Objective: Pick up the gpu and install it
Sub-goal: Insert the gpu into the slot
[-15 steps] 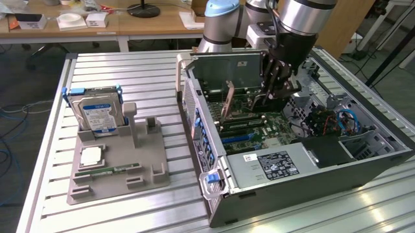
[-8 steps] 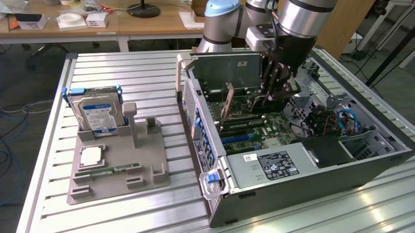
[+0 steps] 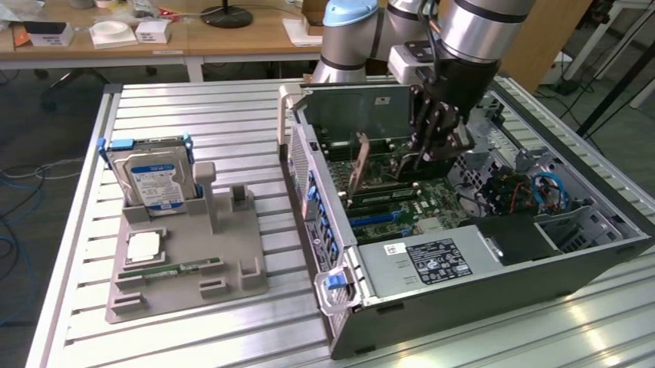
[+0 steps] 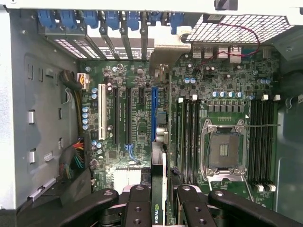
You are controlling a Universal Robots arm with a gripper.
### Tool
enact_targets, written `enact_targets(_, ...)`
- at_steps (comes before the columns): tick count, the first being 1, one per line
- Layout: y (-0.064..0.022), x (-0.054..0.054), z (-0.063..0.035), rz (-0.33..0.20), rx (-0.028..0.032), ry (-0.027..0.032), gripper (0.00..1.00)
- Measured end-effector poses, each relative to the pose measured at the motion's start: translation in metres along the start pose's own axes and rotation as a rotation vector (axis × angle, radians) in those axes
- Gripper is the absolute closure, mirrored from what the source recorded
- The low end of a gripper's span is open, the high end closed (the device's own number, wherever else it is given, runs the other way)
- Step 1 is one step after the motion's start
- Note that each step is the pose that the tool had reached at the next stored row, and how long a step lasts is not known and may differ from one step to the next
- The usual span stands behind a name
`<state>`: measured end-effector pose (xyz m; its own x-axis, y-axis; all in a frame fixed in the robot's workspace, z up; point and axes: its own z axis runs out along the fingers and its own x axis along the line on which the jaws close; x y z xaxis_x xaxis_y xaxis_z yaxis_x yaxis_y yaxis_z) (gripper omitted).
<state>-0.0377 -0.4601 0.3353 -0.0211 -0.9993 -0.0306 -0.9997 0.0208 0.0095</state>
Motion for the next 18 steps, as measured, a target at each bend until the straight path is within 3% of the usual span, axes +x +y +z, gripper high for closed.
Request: enact_targets(18,0.0029,0.003,0.0149,-0.001,-0.0001,0.0002,0.74)
